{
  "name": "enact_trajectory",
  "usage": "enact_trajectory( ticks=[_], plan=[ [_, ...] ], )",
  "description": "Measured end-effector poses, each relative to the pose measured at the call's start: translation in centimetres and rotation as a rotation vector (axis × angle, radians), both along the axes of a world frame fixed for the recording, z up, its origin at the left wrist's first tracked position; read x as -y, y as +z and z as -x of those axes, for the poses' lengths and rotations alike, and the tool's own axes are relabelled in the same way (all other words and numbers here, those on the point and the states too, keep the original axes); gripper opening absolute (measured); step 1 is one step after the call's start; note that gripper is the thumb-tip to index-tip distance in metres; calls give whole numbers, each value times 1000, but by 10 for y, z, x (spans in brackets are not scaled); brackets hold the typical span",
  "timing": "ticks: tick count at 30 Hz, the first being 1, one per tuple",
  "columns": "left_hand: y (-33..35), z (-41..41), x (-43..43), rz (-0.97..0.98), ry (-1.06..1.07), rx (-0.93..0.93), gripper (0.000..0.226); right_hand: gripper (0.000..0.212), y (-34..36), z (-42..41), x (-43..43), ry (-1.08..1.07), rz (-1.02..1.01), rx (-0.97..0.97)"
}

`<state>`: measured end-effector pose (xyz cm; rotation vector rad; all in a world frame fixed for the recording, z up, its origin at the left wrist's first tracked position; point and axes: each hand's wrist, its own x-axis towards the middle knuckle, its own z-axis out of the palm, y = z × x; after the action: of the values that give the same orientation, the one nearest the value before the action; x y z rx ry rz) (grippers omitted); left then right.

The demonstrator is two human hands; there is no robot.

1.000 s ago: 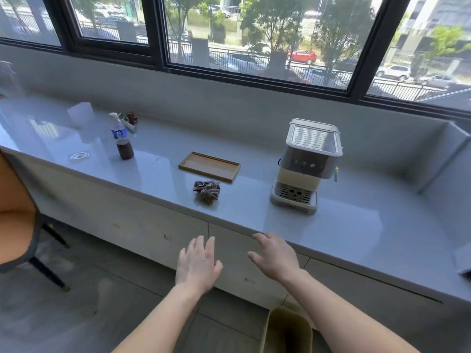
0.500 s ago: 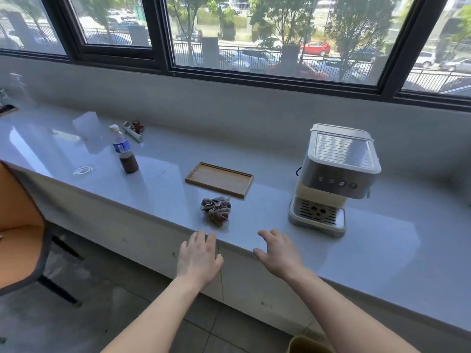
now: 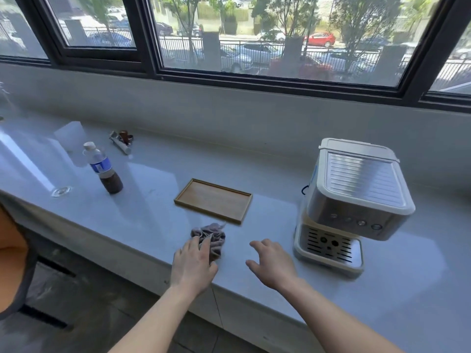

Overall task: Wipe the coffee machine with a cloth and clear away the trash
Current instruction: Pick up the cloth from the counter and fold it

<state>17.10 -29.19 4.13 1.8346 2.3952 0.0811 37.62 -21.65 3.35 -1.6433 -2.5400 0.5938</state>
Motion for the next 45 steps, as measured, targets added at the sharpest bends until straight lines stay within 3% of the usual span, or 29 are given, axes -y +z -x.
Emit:
enact_trajectory(
  ticks=[9, 16, 22, 29, 35, 39, 43, 45],
  plan=[
    [-10, 40, -39, 44, -110, 55, 72, 60, -10, 43, -21, 27, 73, -51],
    [-19, 84, -75, 181, -324, 181, 98, 93, -11, 85, -35, 39, 188, -14],
    [-26, 109, -104, 252, -494, 194, 108, 117, -8, 116, -43, 9, 260, 44],
    [-39, 121, -122, 328, -653, 293, 119, 119, -14, 140, -46, -23, 293, 83],
    [-41, 117, -135, 298, -732, 545, 92, 115, -18, 142, -54, 4, 316, 73],
    [-45, 117, -144, 285, -738, 458, 77, 104, -24, 138, -58, 32, 305, 76],
    [-45, 112, -153, 262, -694, 472, 36, 76, -28, 136, -62, 24, 266, 1],
    [-44, 110, -154, 259, -694, 476, 28, 58, -28, 135, -63, 18, 240, -12]
  ],
)
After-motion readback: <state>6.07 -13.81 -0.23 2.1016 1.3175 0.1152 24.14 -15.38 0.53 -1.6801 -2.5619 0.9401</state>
